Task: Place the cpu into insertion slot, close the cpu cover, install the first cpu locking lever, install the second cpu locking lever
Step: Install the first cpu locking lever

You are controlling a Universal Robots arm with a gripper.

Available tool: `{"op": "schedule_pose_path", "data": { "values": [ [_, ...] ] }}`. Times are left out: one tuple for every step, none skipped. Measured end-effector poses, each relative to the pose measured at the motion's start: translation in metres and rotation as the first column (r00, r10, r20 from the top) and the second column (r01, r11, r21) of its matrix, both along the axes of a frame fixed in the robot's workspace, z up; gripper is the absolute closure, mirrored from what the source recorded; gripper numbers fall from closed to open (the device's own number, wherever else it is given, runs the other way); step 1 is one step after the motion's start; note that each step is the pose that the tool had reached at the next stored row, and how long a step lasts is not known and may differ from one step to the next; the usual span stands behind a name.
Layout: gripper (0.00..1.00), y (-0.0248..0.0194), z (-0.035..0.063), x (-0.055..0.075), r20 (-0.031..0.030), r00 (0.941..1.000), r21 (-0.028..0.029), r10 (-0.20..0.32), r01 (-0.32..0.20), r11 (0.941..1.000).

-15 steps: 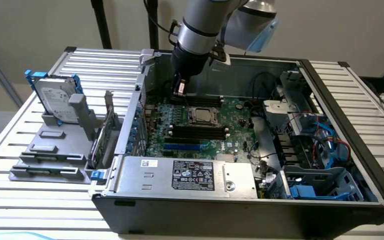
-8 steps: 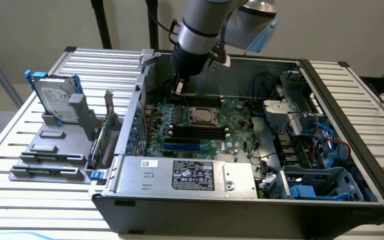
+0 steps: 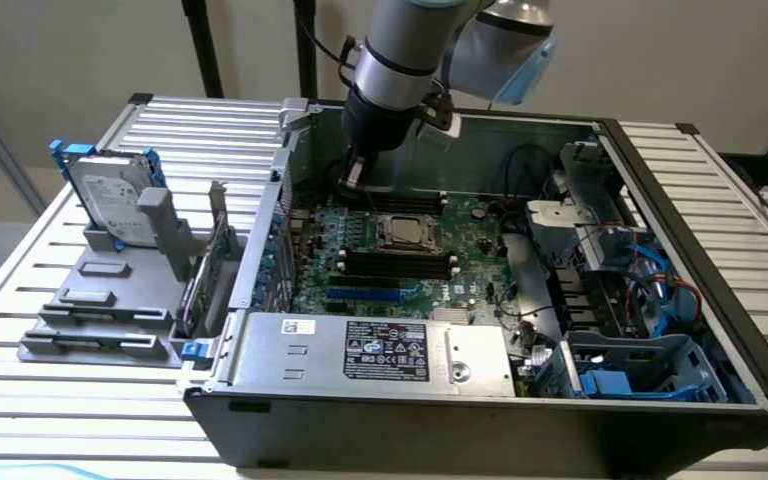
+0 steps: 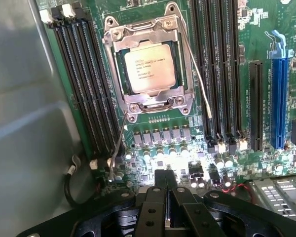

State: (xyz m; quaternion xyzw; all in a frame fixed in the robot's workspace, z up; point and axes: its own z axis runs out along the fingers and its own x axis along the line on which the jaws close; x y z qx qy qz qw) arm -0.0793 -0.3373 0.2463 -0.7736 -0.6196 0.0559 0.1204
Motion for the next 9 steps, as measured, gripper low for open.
{"op": "schedule_pose_path", "data": {
  "values": [
    [0.89, 0.0000, 0.0000, 0.0000, -0.0019, 1.0000, 0.0004, -0.009, 0.009, 1.0000],
    [0.89, 0.0000, 0.0000, -0.0001, -0.0036, 0.9998, 0.0011, -0.018, 0.018, 0.9998],
    [0.89, 0.0000, 0.0000, -0.0002, -0.0052, 0.9997, 0.0016, -0.026, 0.026, 0.9997],
    [0.89, 0.0000, 0.0000, -0.0003, -0.0068, 0.9994, 0.0026, -0.034, 0.034, 0.9994],
    [0.89, 0.0000, 0.0000, -0.0004, -0.0084, 0.9991, 0.0038, -0.042, 0.042, 0.9991],
    [0.89, 0.0000, 0.0000, -0.0005, -0.0099, 0.9987, 0.0051, -0.050, 0.050, 0.9988],
    [0.89, 0.0000, 0.0000, -0.0006, -0.0113, 0.9983, 0.0065, -0.057, 0.057, 0.9983],
    [0.89, 0.0000, 0.0000, -0.0008, -0.0128, 0.9978, 0.0078, -0.064, 0.065, 0.9979],
    [0.89, 0.0000, 0.0000, -0.0009, -0.0143, 0.9973, 0.0091, -0.072, 0.072, 0.9974]
  ]
}}
